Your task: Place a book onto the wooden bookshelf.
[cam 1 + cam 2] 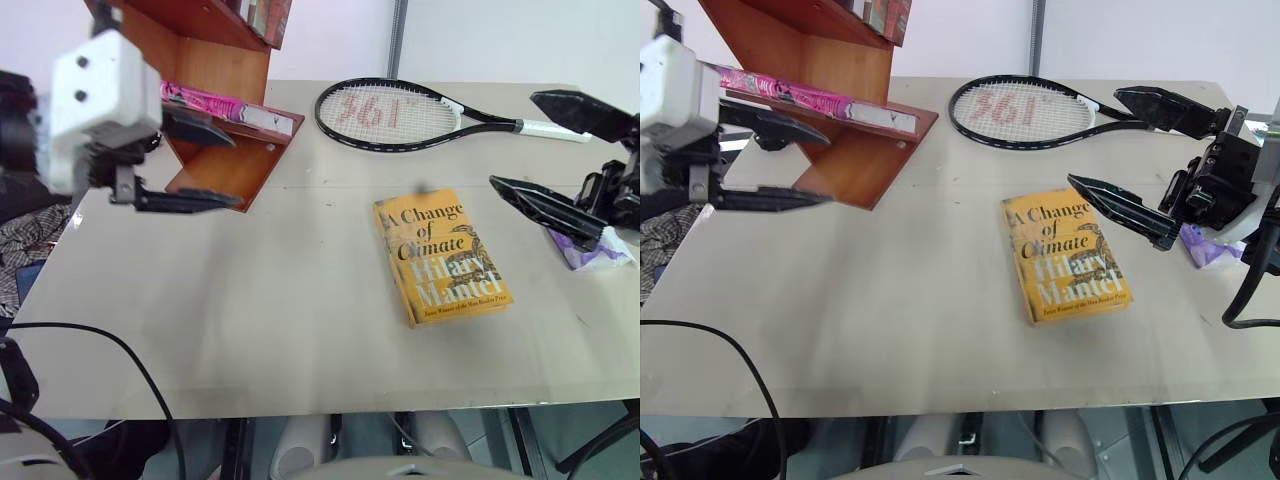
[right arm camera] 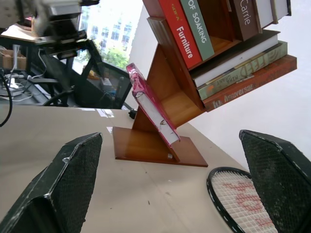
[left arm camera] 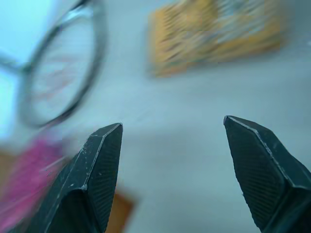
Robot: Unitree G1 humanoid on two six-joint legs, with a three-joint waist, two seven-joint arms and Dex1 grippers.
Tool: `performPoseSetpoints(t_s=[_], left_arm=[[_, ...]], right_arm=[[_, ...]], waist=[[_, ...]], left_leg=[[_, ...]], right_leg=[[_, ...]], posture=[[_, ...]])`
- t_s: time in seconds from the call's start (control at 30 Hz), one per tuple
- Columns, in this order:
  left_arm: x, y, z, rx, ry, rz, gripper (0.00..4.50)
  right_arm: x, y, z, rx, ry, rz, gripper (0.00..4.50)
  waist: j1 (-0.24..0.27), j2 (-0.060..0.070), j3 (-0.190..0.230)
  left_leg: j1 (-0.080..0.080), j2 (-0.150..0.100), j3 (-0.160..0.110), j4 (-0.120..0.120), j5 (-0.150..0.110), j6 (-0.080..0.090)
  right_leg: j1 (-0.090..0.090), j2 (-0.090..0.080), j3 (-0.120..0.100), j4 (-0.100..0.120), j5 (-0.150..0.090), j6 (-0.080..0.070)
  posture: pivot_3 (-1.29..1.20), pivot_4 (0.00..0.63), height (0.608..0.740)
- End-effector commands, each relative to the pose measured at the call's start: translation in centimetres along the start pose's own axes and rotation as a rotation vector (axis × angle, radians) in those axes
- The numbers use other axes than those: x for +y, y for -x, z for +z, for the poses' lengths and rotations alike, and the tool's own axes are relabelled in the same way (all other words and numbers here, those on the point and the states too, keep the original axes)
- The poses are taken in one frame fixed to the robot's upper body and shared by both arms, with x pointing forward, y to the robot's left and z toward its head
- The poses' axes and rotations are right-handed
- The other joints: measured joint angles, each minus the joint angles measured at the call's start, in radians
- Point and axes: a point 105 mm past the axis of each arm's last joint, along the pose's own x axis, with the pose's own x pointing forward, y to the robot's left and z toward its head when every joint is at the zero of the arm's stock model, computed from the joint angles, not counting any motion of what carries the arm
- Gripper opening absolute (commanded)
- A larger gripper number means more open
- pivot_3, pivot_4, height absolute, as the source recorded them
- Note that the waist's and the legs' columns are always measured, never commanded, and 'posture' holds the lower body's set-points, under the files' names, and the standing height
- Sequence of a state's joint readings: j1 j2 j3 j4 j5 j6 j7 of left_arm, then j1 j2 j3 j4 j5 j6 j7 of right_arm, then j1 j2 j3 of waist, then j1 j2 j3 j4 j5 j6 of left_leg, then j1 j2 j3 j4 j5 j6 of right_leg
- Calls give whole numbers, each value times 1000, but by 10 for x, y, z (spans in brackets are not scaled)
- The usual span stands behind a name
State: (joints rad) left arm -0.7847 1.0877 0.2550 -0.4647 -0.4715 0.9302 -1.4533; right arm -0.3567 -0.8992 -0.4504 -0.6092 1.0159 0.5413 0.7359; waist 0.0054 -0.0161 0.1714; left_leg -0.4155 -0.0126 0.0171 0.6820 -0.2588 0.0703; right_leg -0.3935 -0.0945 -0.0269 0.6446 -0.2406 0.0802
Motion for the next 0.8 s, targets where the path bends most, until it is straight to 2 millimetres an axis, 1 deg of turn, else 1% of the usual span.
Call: performPoseSetpoints(t_s=[0.03, 0.07, 0.13, 0.2, 0.27, 0.33, 0.4, 0.47, 0.53, 0.6, 0.67, 0.73, 0.8], left_arm=[[-11, -39, 6, -195, 77, -8, 3413], [-14, -51, 8, -258, 103, -8, 3413], [-12, -72, 7, -388, 185, 52, 3413], [-19, -90, -3, -414, 236, 43, 3413], [-21, -107, -23, -424, 340, 66, 3413], [-29, -114, -40, -435, 403, 61, 3413], [-36, -117, -62, -411, 480, 72, 3413], [-49, -117, -86, -358, 492, 58, 3413], [-61, -110, -111, -308, 535, 70, 3413], [-69, -106, -122, -283, 546, 79, 3413], [-72, -101, -132, -264, 579, 112, 3413], [-74, -96, -141, -236, 586, 123, 3413], [-75, -96, -143, -233, 595, 130, 3413]], right_arm=[[-3, 8, -2, 52, 24, -44, 4500], [-3, 11, -7, 80, 19, -53, 4500], [-1, 18, -12, 113, 1, -81, 4500], [0, 26, -16, 140, -23, -120, 4500], [6, 39, -27, 212, -46, -166, 4500], [10, 52, -36, 267, -92, -224, 4500], [19, 69, -50, 370, -126, -262, 4500], [27, 86, -63, 456, -173, -309, 4500], [36, 113, -77, 567, -211, -373, 4500], [41, 130, -83, 617, -231, -411, 4500], [41, 142, -86, 630, -239, -470, 4500], [42, 145, -90, 636, -245, -487, 4500], [44, 144, -93, 636, -252, -482, 4500]], waist=[[8, 0, 0], [12, 0, 0], [16, -2, 0], [10, -3, 1], [7, -2, 0], [8, 0, -2], [9, 0, -2], [10, 0, -2], [9, 1, -2], [10, 2, -4], [10, 2, -4], [10, 3, -4], [9, 3, -6]], left_leg=[[0, 0, 0, 1, 1, -1], [1, 0, 0, 1, 1, -1], [0, -1, -2, 3, 2, -3], [-1, -1, -1, 3, 2, -3], [0, -1, 0, 0, 2, -3], [1, -1, 0, -2, 2, -3], [1, -2, 0, -5, 2, -3], [1, -1, 0, -6, 2, -3], [2, -1, 0, -6, 0, 1], [2, -2, 1, -6, -1, 1], [2, -2, 1, -6, -1, 1], [2, -2, 1, -6, -1, 2], [3, -1, 1, -6, -1, 2]], right_leg=[[0, 0, 0, 1, 0, 0], [1, 0, 0, 1, 0, 0], [3, -1, 0, 1, 0, 0], [2, -1, 1, 0, 0, 0], [1, -1, 4, -1, 0, 0], [1, -1, 5, -2, 0, -1], [-1, -1, 8, -2, 0, -1], [-2, -1, 9, -2, 0, -1], [-2, 0, 10, -2, 0, -1], [-2, -1, 11, -2, 0, -1], [-2, -3, 11, -3, 0, -2], [-2, -7, 12, -3, -2, -6], [-2, -7, 12, -4, 0, -9]], posture=[[0, 150, 740], [0, 150, 740], [0, 150, 740], [0, 150, 740], [0, 150, 740], [0, 150, 740], [0, 150, 740], [0, 150, 740], [0, 150, 740], [0, 150, 740], [0, 150, 740], [0, 150, 740], [0, 150, 740]])
